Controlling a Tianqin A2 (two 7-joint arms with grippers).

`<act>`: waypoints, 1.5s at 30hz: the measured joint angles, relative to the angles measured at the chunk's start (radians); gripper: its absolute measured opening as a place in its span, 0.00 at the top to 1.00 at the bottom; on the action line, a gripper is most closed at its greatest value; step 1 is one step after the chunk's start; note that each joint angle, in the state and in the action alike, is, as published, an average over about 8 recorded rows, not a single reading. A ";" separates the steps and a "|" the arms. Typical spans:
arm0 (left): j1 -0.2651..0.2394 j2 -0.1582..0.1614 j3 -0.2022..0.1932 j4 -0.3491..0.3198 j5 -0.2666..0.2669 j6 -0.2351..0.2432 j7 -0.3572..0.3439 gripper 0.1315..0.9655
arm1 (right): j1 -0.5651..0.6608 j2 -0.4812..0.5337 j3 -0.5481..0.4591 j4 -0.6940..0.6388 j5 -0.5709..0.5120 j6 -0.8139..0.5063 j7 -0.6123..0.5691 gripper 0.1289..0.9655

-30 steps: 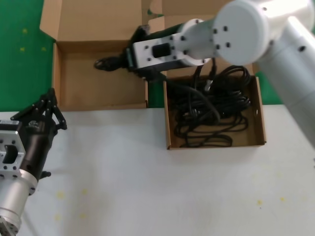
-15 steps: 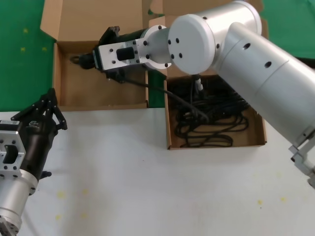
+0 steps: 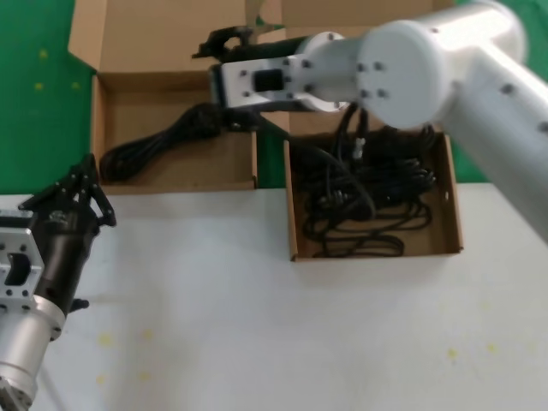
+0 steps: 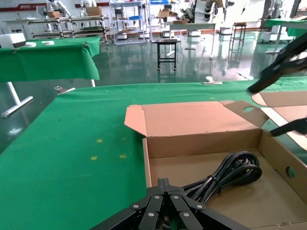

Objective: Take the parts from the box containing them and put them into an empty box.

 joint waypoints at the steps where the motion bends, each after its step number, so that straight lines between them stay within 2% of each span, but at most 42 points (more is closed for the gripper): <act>1: 0.000 0.000 0.000 0.000 0.000 0.000 0.000 0.98 | -0.014 0.025 0.017 0.037 -0.002 -0.010 0.004 0.67; 7: 0.000 0.000 0.000 0.000 0.000 0.000 0.000 0.98 | -0.114 0.181 0.121 0.248 0.010 -0.066 0.019 0.52; 12: 0.000 0.000 0.000 0.000 0.000 0.000 0.000 0.98 | -0.190 0.271 0.181 0.360 0.036 -0.080 0.034 0.40; 17: 0.000 0.000 0.000 0.000 0.000 0.000 0.000 0.97 | -0.223 0.292 0.199 0.388 0.051 -0.068 0.041 0.26; 21: 0.001 0.000 -0.001 0.000 -0.001 -0.001 0.000 0.97 | -0.253 0.289 0.218 0.393 0.074 -0.045 0.037 0.20; 26: 0.002 0.000 -0.001 -0.001 -0.002 -0.002 0.000 0.91 | -0.308 0.281 0.252 0.403 0.115 -0.004 0.029 0.09; 30: 0.003 -0.001 -0.002 -0.002 -0.002 -0.003 0.000 0.87 | -0.360 0.274 0.284 0.412 0.155 0.035 0.021 0.06; 38: 0.005 -0.001 -0.004 -0.003 -0.004 -0.005 0.001 0.70 | -0.469 0.259 0.351 0.432 0.237 0.118 0.006 0.01; 42: 0.007 -0.001 -0.005 -0.003 -0.005 -0.006 0.001 0.70 | -0.524 0.251 0.385 0.442 0.278 0.159 -0.002 0.01; 45: 0.007 -0.001 -0.005 -0.004 -0.006 -0.007 0.001 0.61 | -0.564 0.246 0.410 0.449 0.308 0.189 -0.008 0.00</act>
